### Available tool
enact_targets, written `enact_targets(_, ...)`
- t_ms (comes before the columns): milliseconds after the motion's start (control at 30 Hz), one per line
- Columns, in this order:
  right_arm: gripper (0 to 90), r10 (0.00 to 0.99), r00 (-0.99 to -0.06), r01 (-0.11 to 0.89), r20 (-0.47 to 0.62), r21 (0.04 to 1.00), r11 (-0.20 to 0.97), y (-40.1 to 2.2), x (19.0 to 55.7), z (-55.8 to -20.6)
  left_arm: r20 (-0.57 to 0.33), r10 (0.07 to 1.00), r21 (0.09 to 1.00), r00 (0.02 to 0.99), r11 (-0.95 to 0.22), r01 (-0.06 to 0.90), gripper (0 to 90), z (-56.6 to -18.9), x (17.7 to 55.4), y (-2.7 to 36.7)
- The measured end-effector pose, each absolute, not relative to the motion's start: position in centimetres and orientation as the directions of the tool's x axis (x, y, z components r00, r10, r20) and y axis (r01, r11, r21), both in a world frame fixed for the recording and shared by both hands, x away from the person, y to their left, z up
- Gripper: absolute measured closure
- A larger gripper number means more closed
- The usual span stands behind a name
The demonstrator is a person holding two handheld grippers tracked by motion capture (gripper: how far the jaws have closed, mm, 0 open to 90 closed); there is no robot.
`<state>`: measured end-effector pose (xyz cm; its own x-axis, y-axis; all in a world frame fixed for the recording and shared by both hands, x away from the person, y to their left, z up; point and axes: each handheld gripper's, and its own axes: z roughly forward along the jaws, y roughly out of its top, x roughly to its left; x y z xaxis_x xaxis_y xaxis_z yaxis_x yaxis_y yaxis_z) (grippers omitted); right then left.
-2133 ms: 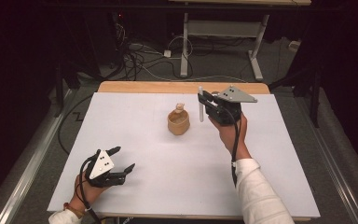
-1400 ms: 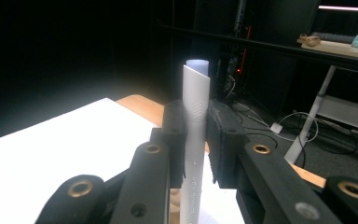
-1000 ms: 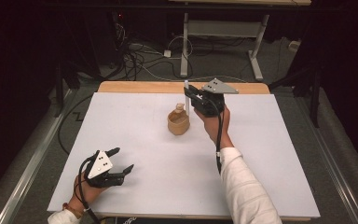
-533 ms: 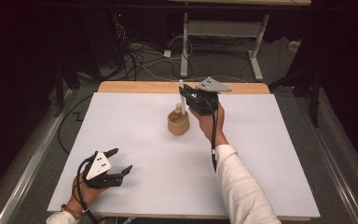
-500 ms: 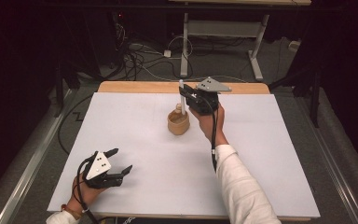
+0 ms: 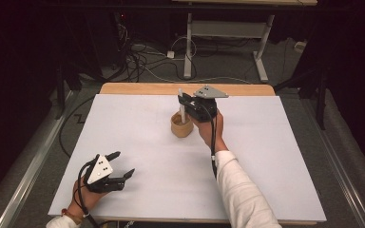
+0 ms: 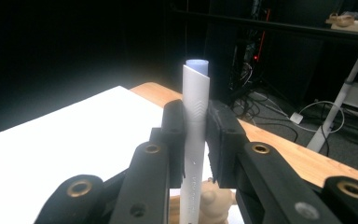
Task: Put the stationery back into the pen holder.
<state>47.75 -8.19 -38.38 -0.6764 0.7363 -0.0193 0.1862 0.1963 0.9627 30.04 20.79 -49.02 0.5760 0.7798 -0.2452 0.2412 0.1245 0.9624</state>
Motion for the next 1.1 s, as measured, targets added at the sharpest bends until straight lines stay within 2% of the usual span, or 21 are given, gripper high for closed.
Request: enact_targets(1100, 77.9, 0.739, -0.673, 0.238, -0.016, 0.942, 0.238, -8.0, 47.6, -41.5, -0.235, 0.779, 0.964, 0.581, 0.110, 0.242, 21.1, -49.1, 29.9, 20.6)
